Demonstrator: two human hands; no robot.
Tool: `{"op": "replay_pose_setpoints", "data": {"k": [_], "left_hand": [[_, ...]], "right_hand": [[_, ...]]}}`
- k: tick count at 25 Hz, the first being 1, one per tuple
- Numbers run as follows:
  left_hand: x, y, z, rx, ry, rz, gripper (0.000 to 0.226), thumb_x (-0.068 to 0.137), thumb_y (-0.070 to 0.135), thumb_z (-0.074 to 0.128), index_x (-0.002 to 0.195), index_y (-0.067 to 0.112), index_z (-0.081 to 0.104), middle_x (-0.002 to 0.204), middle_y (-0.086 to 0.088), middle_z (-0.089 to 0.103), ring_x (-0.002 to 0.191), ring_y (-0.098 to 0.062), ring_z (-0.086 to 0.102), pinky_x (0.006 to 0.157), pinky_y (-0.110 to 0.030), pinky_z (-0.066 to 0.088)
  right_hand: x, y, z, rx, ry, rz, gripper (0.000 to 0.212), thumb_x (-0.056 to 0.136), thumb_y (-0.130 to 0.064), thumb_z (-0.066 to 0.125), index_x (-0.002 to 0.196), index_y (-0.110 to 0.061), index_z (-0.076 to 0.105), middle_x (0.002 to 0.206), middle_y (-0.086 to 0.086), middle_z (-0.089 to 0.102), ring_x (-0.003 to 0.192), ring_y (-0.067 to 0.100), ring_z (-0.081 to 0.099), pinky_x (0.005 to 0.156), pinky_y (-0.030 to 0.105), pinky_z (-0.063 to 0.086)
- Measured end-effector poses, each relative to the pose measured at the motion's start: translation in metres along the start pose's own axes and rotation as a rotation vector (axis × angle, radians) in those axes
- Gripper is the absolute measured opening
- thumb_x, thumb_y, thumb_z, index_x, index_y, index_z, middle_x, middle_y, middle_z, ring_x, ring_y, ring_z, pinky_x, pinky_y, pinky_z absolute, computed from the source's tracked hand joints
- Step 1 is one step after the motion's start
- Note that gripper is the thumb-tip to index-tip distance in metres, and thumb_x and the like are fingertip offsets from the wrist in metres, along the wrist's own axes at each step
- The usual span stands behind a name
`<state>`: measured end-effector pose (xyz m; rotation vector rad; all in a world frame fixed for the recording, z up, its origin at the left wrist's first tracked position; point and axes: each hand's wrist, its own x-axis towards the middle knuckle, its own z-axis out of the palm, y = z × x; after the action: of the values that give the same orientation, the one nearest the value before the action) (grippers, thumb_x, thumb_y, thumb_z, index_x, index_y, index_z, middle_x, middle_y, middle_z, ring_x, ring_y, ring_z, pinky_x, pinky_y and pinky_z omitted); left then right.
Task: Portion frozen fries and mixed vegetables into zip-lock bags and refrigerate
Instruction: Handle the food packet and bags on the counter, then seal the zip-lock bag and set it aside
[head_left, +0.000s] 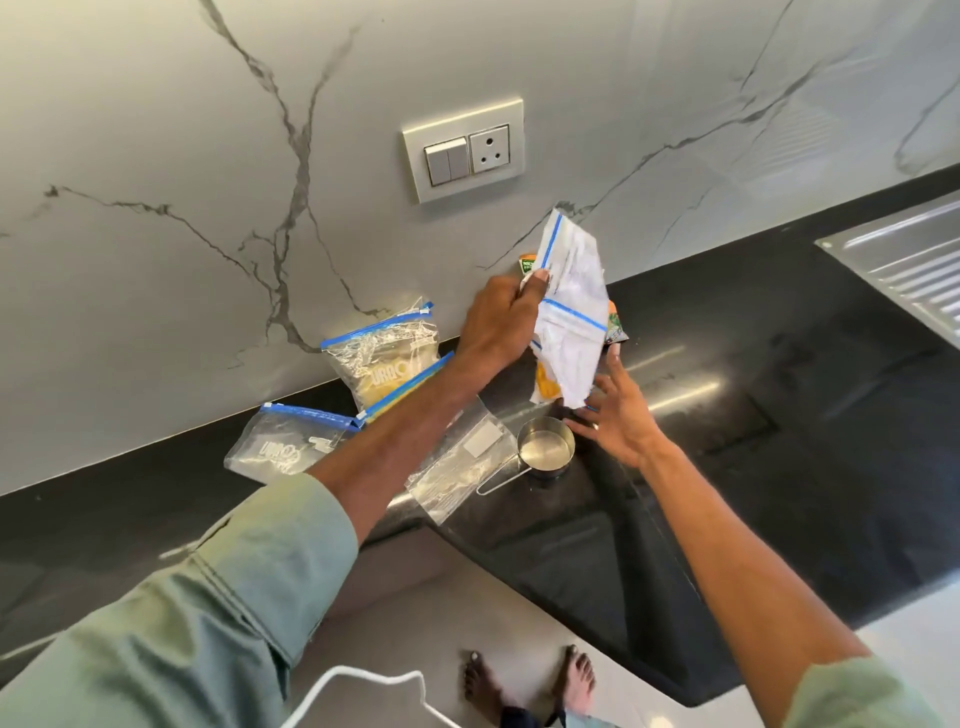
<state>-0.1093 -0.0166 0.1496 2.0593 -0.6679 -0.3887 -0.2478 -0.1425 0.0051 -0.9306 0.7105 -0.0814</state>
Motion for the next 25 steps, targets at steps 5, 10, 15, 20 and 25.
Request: {"op": "replay_pose_setpoints", "data": {"k": [5,10,15,20,25], "left_hand": [[-0.016,0.001,-0.005,-0.345,-0.231,-0.027,0.04,0.107,0.045,0.048,0.12,0.015,0.072,0.106,0.002,0.078,0.092,-0.015,0.076,0.078,-0.026,0.059],[-0.017,-0.026,0.0,-0.347,-0.181,-0.085,0.037,0.1,0.043,0.062,0.126,0.016,0.066,0.114,0.002,0.076,0.099,-0.013,0.074,0.085,-0.031,0.06],[-0.026,-0.07,0.01,-0.122,-0.127,-0.083,0.036,0.095,0.034,0.072,0.127,0.018,0.068,0.118,0.002,0.074,0.102,-0.015,0.073,0.083,-0.035,0.062],[-0.034,-0.11,0.021,-0.182,-0.121,-0.192,0.027,0.103,0.027,0.061,0.123,0.012,0.071,0.111,-0.003,0.077,0.099,-0.018,0.074,0.088,-0.042,0.061],[-0.039,-0.129,0.02,-0.338,-0.116,-0.311,0.022,0.104,0.024,0.058,0.124,0.021,0.068,0.117,-0.002,0.075,0.106,-0.022,0.073,0.093,-0.05,0.06]], "right_hand": [[-0.012,0.008,-0.016,0.382,-0.312,-0.142,0.088,0.091,-0.063,0.057,0.164,-0.02,0.03,0.167,0.016,0.034,0.151,0.039,0.034,0.122,0.061,0.026],[-0.03,0.012,-0.028,0.194,-0.097,-0.209,0.091,0.075,-0.039,0.092,0.152,-0.014,0.051,0.147,0.014,0.06,0.138,0.037,0.054,0.097,0.045,0.059],[-0.038,0.01,-0.054,-0.239,0.144,-0.37,0.071,0.076,-0.023,0.09,0.138,-0.013,0.058,0.128,0.006,0.073,0.119,0.027,0.07,0.097,0.051,0.06],[-0.048,0.012,-0.067,-0.418,0.203,-0.395,0.075,0.072,-0.032,0.093,0.135,-0.016,0.057,0.123,0.003,0.074,0.111,0.021,0.074,0.093,0.052,0.062],[-0.051,0.006,-0.059,-0.471,0.195,-0.425,0.071,0.073,-0.034,0.092,0.129,-0.013,0.055,0.119,0.003,0.074,0.107,0.018,0.075,0.088,0.048,0.064]]}}
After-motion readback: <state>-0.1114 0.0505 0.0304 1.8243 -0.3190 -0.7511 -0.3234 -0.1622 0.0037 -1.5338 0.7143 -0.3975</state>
